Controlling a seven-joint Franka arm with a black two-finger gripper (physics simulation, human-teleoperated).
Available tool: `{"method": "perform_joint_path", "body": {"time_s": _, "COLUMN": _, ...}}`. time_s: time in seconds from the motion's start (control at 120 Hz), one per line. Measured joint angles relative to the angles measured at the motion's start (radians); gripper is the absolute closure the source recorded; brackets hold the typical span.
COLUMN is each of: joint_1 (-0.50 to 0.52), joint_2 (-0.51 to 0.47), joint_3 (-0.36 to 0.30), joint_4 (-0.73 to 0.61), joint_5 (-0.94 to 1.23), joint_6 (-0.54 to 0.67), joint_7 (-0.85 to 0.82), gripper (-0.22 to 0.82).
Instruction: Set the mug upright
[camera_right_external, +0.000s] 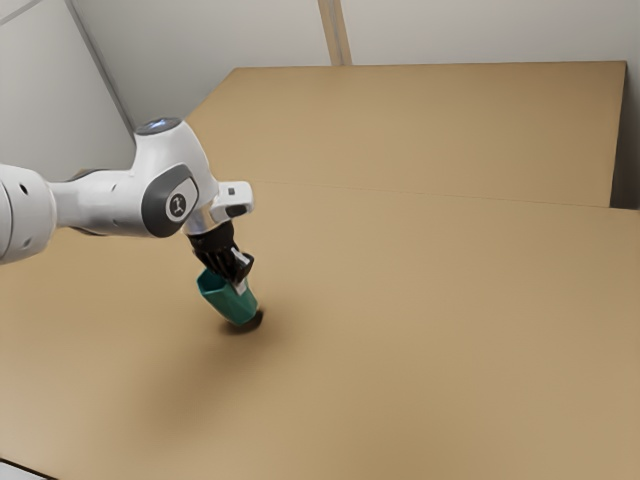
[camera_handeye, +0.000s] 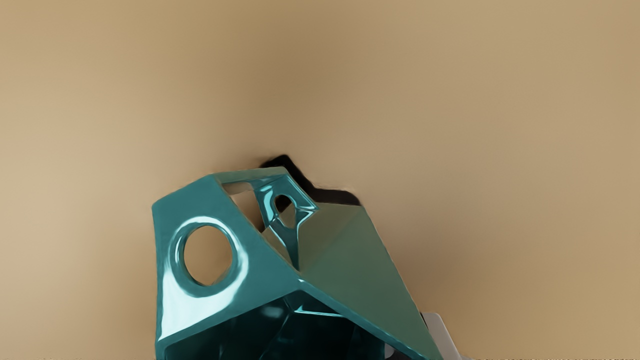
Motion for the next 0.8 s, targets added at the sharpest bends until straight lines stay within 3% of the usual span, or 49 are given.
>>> {"method": "perform_joint_path", "body": {"time_s": 0.333, "joint_1": 0.010, "joint_2": 0.041, "joint_3": -0.011, "joint_4": 0.000, "joint_5": 0.007, "joint_6": 0.004, "joint_7": -0.052, "gripper": 0.78}}
{"method": "perform_joint_path", "body": {"time_s": 0.575, "joint_1": 0.019, "joint_2": 0.033, "joint_3": -0.014, "joint_4": -0.002, "joint_5": 0.004, "joint_6": 0.012, "joint_7": -0.070, "gripper": 0.31}}
{"method": "perform_joint_path", "body": {"time_s": 0.8, "joint_1": 0.036, "joint_2": -0.023, "joint_3": -0.034, "joint_4": -0.005, "joint_5": -0.001, "joint_6": 0.003, "joint_7": -0.081, "gripper": 0.11}}
